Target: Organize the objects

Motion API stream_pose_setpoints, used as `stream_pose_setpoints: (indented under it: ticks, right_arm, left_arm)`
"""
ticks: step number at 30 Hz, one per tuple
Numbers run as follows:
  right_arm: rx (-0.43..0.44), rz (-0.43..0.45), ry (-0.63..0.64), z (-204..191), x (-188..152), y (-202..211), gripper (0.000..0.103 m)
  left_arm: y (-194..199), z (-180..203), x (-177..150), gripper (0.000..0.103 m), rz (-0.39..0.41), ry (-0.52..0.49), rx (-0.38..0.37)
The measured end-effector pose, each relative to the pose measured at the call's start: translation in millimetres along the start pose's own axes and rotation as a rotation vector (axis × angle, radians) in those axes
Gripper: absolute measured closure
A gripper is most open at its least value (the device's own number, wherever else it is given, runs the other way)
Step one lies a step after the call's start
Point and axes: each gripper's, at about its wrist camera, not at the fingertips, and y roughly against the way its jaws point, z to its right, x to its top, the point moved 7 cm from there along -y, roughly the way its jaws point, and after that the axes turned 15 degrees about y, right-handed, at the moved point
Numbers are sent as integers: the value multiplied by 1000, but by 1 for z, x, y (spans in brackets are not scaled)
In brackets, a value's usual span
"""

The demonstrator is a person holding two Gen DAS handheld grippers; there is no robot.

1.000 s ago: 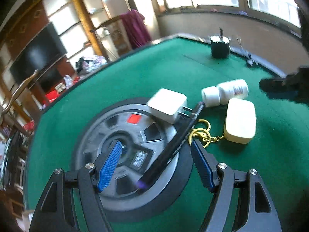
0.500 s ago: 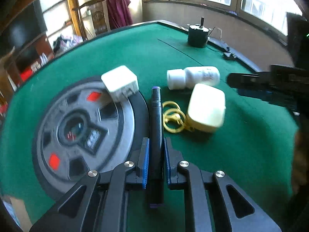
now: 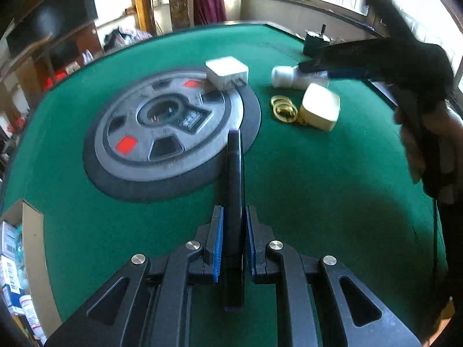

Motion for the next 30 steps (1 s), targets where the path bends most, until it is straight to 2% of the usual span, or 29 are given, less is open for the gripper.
stream_pose_setpoints:
  ticks: [3,5,9,13,17,19,22,25,29,30]
  right_arm:
    - [-11,-50,16,1,-4,-22,45]
    - [-40,-42,58,-1,-4,-24,45]
    - [-41,-55,68,0,-5,-16,48]
    - [-73,18,15,11,-5,10,47]
    - [38,99,-90,16,-5,31,43]
    - [48,119,-105,13,-4,37,43]
    - [38,157,-102,10,-4,56,43]
    - [84,203,-122,0,0,85,43]
    - [155,293,-132,-8,5,158,42]
    - [163,329,-130,-8,7,189,42]
  left_arm:
    - [-3,6,1,92,39,-13,22]
    - [-3,7,-1,92,56,-14,24]
    - [0,0,-4,92,52,28,-25]
    - [10,-8,-10,92,55,79,-51]
    - [28,-17,-13,92,88,142,-64]
    - [41,-20,-14,92,114,159,-69]
    - [72,-22,-16,92,176,181,-72]
    - [112,-23,-15,91,262,197,-86]
    - [176,-17,-9,91,409,200,-128]
    - [194,-14,-7,91,447,198,-139]
